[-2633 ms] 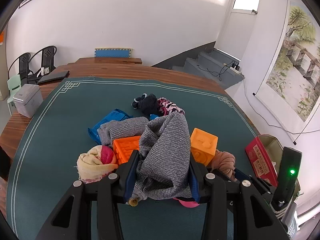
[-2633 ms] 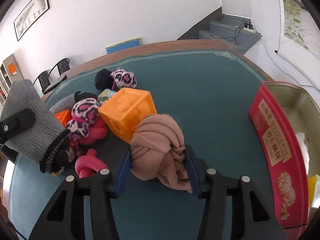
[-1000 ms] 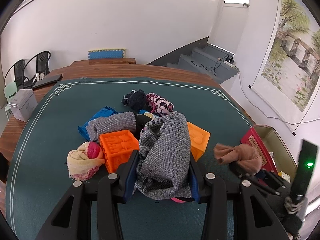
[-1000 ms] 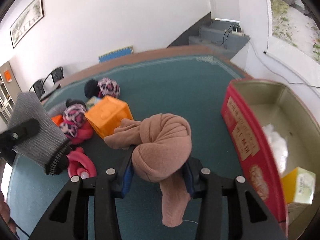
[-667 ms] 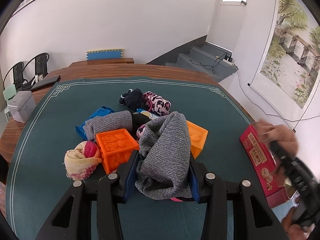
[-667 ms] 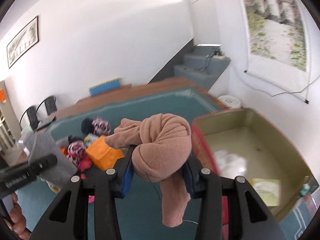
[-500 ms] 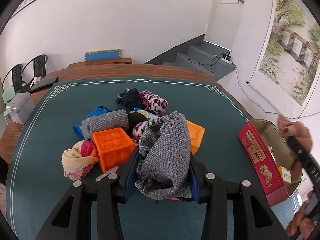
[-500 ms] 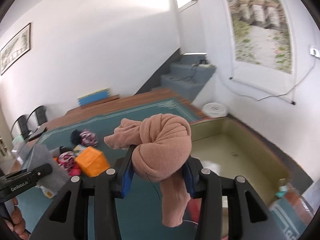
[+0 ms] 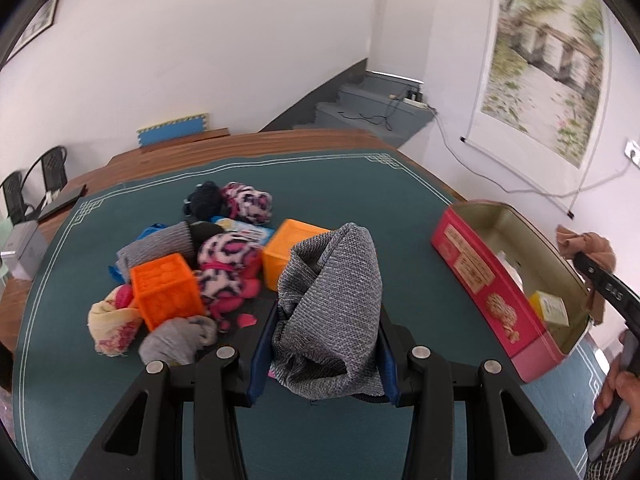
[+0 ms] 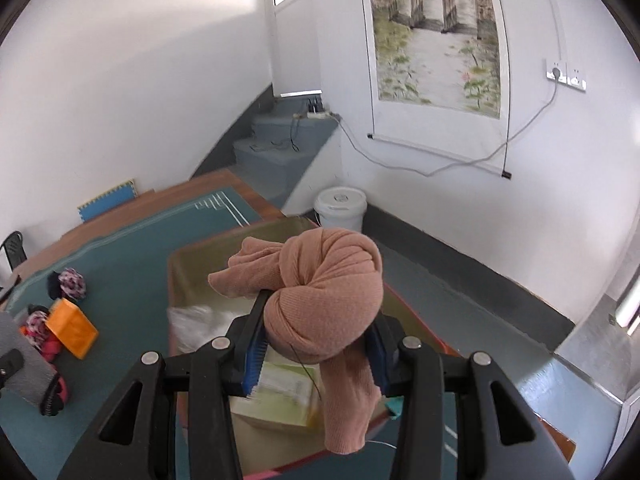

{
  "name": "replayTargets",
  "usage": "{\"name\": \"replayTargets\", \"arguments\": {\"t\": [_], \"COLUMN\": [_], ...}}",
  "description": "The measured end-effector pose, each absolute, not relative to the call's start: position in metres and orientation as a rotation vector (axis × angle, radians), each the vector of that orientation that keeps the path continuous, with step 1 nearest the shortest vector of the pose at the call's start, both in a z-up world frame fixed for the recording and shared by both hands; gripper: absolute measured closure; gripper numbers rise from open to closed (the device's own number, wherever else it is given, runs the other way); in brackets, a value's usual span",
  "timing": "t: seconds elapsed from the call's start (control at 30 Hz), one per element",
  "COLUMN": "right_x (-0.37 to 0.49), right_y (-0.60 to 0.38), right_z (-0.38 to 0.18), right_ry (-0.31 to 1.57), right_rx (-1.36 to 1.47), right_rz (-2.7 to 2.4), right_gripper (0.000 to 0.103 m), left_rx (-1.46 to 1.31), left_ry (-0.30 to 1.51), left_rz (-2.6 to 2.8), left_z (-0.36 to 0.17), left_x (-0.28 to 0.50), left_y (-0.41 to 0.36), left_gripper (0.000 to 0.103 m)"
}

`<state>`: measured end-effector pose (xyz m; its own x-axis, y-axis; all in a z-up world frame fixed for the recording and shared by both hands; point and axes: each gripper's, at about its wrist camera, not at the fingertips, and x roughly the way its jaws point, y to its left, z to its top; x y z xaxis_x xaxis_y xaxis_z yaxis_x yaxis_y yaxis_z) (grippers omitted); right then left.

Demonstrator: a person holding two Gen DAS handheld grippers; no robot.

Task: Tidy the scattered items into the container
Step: 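Carry the scarf into the tin and release with the right gripper while the left holds the grey knit, then carry the grey knit fabric into the tin and open the left gripper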

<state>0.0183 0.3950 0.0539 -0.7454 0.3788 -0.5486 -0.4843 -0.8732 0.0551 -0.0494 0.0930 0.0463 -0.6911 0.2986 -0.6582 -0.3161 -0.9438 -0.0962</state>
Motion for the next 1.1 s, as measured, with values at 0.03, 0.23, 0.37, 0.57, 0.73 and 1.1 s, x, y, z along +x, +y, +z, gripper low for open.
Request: {"name": "replayTargets", "arguments": {"t": [0.03,0.23,0.37,0.57,0.73,1.1], "right_x": [0.018,0.024,0.032,0.052,0.064,0.074], "right_y": [0.397,0.399,0.401,0.409,0.419,0.421], "right_z": [0.052,0.042,0.043,0.049,0.056,0.06], "right_ry": [0.267,0.272,0.271,0.347,0.407,0.467], "right_rx": [-0.747,-0.682,-0.609,-0.492,-0.418,-0.377], "right_rz": [2.546,2.551,2.545,2.492,2.469,2.486], "right_gripper": [0.052,0.025,0.024,0.024,0.024,0.024], "left_rx": [-1.011,-1.023,-1.024,-1.001,-0.969,-0.925], "left_ry": [0.049,0.097,0.122,0.144,0.141,0.148], "left_rz": [2.611,2.576,2.547,2.477,2.43,2.41], "left_z": [0.046,0.046,0.049,0.057,0.068,0.076], "left_x": [-0.047,-0.043,-0.043,-0.049,-0.056,-0.085], "left_y": [0.097,0.122,0.143,0.189,0.227,0.28], "left_gripper": [0.057,0.057,0.057,0.057,0.057,0.057]}}
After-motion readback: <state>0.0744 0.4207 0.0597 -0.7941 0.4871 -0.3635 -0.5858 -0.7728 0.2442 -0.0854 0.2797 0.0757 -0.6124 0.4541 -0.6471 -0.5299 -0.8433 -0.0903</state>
